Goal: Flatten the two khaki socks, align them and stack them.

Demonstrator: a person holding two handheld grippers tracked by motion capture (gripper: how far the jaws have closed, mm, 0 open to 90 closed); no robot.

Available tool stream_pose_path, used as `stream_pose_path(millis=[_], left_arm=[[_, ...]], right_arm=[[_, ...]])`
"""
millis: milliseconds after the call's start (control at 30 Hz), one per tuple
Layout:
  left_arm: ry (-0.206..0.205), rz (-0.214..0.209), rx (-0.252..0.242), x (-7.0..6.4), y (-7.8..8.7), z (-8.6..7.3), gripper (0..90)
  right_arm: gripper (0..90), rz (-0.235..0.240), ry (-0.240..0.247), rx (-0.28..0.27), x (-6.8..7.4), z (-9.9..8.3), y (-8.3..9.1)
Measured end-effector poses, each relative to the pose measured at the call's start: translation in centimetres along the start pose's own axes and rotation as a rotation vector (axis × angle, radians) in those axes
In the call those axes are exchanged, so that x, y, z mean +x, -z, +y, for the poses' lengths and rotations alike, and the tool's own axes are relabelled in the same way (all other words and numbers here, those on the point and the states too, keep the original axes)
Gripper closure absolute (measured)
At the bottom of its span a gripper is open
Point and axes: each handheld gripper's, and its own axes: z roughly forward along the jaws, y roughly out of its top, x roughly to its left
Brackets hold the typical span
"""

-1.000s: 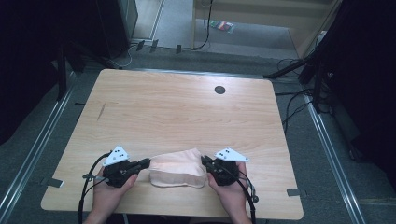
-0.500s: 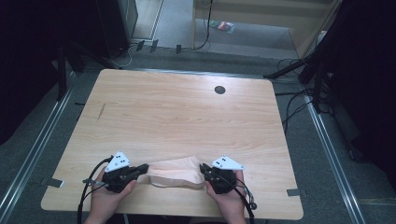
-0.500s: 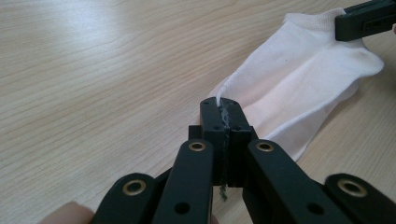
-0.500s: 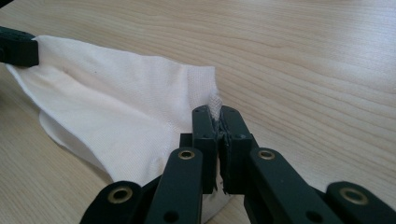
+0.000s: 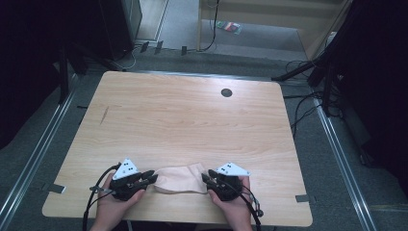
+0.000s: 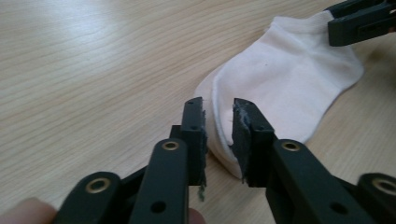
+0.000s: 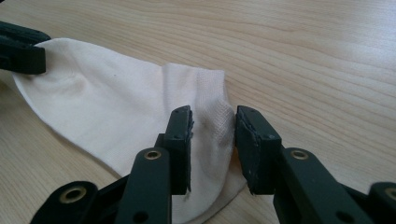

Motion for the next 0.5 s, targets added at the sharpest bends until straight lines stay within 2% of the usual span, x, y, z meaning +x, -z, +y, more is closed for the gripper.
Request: stream_pose_path(millis=[100, 200, 300, 367, 500], left_arm=[[0.020, -0.015, -0.016, 0.07, 0.05, 0.06, 71.3], [0.042, -0.020, -0.008, 0.26, 0.00, 0.11, 78.4], [0.044, -0.016, -0.001, 0.28, -0.11, 0.10, 88.3], [0.047, -0.027, -0.008, 0.29, 0.03, 0.18, 90.0], [0.065, -0.053, -0.021, 0.37, 0.39, 0.35, 90.0]], right_arm=[[67.1, -0.001, -0.017, -0.019, -0.24, 0.18, 0.43], [70.1, -0.008, -0.034, -0.016, -0.55, 0.19, 0.56], [79.5, -0.022, -0.040, 0.019, -0.70, 0.02, 0.11], [86.9, -0.016, -0.046, 0.029, -0.75, 0.00, -0.06], [88.1, 0.004, -0.052, 0.015, -0.52, 0.35, 0.33]])
